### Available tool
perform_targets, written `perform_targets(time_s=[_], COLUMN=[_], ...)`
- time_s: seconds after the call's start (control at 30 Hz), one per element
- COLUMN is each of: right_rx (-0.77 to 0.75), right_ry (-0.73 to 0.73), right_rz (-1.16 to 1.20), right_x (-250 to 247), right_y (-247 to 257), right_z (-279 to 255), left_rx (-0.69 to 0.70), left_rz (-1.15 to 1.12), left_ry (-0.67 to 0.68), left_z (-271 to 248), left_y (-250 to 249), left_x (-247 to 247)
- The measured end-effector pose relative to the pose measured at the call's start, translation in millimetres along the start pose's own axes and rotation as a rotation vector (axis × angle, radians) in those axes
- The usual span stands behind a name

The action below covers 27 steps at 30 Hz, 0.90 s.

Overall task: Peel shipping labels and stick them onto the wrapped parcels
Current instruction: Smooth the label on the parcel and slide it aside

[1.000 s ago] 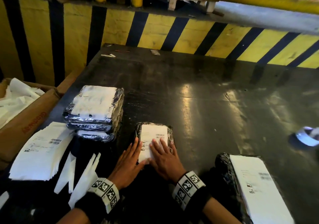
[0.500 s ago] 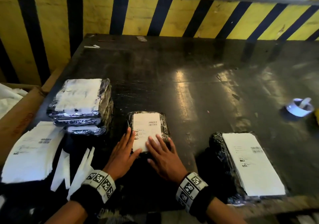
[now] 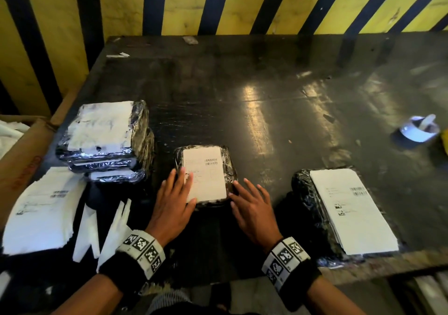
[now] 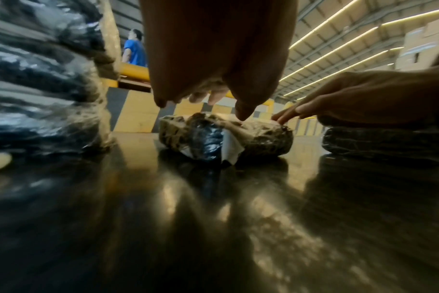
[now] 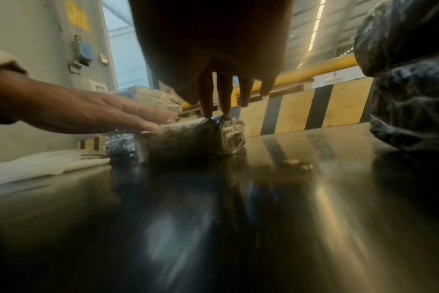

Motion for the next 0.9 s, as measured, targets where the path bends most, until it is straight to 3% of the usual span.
perform_targets(time_s=[0.07, 0.17, 0.23, 0.47, 0.63, 0.77, 0.9], right_rx=[0.05, 0.054, 0.079, 0.126, 0.125, 0.129, 0.129], right_ry=[0.036, 0.298, 0.407, 0.449, 0.471, 0.461, 0.47], right_rz=[0.06, 0.108, 0.111, 0.122, 0.13, 0.127, 0.116], right_x=[-2, 15, 25, 31, 32, 32, 30], right_y=[-4, 1, 3, -1, -1, -1, -1], right_z=[13, 30, 33, 31, 32, 32, 33], left_rx=[0.191, 0.335, 0.278, 0.186, 0.177, 0.205, 0.125], left_rz=[0.086, 0.234, 0.3, 0.276, 0.017, 0.124, 0.125], left_ry=[-0.021, 0.063, 0.089, 0.068, -0.13, 0.074, 0.192], left_z=[0, -8, -14, -59, -35, 5, 0], left_y=[-27, -48, -37, 11, -7, -29, -8], left_x=[3, 22, 22, -1, -37, -20, -4])
Point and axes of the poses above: each hand's wrist, its own z-axis towards the middle knuckle, its own x-axis out of the palm, y = z × x, the point moved 7 cm from there along z, towards the middle knuckle
